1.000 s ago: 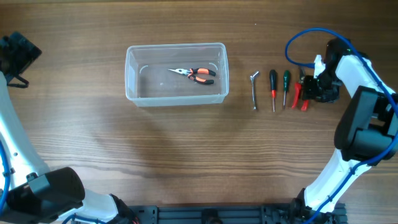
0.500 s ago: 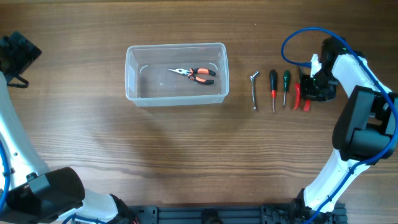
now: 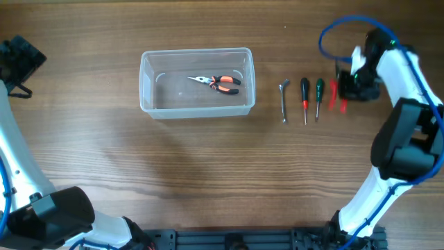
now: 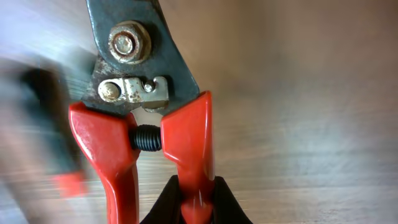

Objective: Pack container
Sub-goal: 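Carry the snips into the container and lower them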

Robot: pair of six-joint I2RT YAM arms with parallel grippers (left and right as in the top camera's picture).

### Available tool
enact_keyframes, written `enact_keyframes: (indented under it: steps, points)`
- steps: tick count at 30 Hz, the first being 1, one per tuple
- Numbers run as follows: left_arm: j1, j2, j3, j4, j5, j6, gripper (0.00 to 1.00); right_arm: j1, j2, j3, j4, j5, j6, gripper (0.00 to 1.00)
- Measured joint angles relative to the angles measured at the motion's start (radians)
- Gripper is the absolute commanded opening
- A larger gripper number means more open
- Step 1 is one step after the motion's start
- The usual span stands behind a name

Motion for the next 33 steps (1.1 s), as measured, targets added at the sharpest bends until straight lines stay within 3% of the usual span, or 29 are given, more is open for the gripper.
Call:
enact_keyframes:
  steps: [7, 14, 21, 26, 33]
  points:
    - [0.000, 0.000, 0.000, 0.000, 0.000, 0.000, 1.00, 0.149, -0.285, 0.233, 0.051, -0.181, -0.014, 0.04]
    - [0.000, 0.000, 0.000, 0.000, 0.000, 0.000, 1.00, 0.597, -0.472, 0.291, 0.145, -0.322, -0.290, 0.04]
    - [0.000, 0.000, 0.000, 0.000, 0.000, 0.000, 1.00, 0.865, -0.313, 0.290, 0.158, -0.325, -0.703, 0.04]
    - [0.000, 0.000, 0.000, 0.000, 0.000, 0.000, 1.00, 0.891, -0.114, 0.288, 0.254, -0.233, -0.814, 0.04]
    - [0.000, 0.000, 0.000, 0.000, 0.000, 0.000, 1.00, 0.868, 0.093, 0.274, 0.428, -0.092, -0.859, 0.04]
